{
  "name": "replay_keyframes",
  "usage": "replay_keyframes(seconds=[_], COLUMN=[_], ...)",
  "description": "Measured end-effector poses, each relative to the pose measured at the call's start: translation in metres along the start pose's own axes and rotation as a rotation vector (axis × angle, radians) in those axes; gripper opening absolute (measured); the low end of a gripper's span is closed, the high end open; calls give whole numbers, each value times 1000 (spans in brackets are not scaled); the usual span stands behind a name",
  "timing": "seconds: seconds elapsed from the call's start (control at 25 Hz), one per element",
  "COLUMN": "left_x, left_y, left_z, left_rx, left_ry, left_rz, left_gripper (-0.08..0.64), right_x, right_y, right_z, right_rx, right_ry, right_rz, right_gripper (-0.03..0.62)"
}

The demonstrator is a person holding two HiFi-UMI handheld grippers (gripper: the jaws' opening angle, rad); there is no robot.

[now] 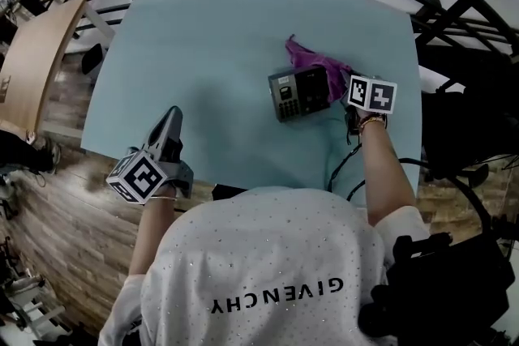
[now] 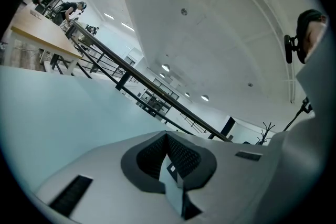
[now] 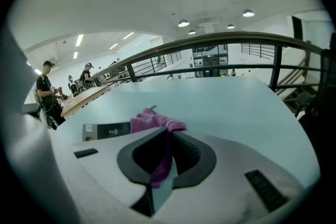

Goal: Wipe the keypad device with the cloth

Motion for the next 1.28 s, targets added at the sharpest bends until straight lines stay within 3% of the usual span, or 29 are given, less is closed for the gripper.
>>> replay_keyframes(seconds=[0.08, 0.16, 0.24, 0.32, 0.64, 0.96, 1.28], left_x=[1, 2, 2, 6, 34, 36, 46], left_y=[1, 2, 3, 2, 2, 5, -8], left_z=[-6, -13, -19, -23, -40, -41, -51], left_rx=[5, 16, 29, 37, 51, 56, 87], left_ry=[-3, -6, -1, 12, 6, -16, -27], left_rz=[-3, -8, -17, -18, 57, 89, 116], left_gripper=[0, 0, 0, 0, 0, 0, 0], right_x=[1, -10, -24, -28, 4, 39, 61], right_y=[5, 18, 27, 27, 3, 2, 7], right_z=[-6, -10, -6, 1, 34, 27, 20], right_rx=[17, 10, -67, -141, -214, -138, -116], right_ry=[-37, -101, -193, -252, -155, -97, -124], right_rz=[-38, -149, -267, -302, -153, -64, -25], right_gripper=[28, 28, 28, 28, 28, 28, 28])
Point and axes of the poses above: the fingertips, and each gripper's own axes: y backward along the fingers, z to its left, x out of its underside, the point moved 6 cm from there along y, backward along the fingers
